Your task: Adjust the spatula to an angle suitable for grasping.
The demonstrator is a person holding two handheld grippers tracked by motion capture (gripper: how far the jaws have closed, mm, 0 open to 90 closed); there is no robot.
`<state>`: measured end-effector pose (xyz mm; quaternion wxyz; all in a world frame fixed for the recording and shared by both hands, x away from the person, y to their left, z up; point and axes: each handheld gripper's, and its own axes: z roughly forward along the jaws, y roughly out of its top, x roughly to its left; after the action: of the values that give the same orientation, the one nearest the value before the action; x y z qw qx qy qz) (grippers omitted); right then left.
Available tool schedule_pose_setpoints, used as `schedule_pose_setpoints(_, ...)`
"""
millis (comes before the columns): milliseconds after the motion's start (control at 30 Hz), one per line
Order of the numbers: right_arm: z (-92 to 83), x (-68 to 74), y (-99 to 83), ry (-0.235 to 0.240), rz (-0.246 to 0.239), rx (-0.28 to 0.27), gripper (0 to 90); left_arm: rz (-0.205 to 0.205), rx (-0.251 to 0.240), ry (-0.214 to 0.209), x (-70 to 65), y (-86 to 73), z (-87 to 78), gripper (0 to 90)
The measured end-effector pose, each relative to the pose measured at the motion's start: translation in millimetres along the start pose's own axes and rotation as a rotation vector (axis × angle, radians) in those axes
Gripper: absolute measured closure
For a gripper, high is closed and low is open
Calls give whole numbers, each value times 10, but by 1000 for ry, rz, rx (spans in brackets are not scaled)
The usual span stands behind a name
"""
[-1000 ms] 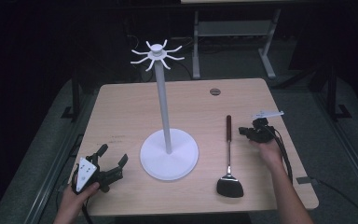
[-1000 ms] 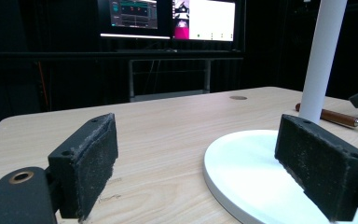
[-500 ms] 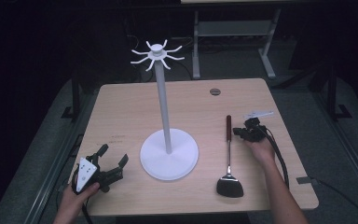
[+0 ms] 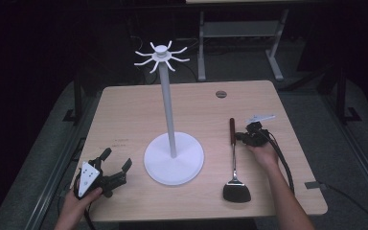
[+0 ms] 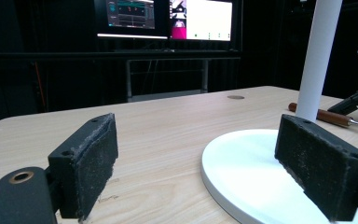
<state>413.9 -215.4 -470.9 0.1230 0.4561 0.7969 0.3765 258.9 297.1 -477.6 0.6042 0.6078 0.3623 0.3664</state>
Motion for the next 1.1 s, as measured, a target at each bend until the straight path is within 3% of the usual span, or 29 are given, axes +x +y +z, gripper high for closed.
schedule_pose_setpoints(500,61,120,48,45,-17,-2,898,1,-1,0,-1,0,0,127)
schedule_pose_setpoints(1100,249,369,207,114,-82,29,898,13,-3,27,-14,0,-10,127)
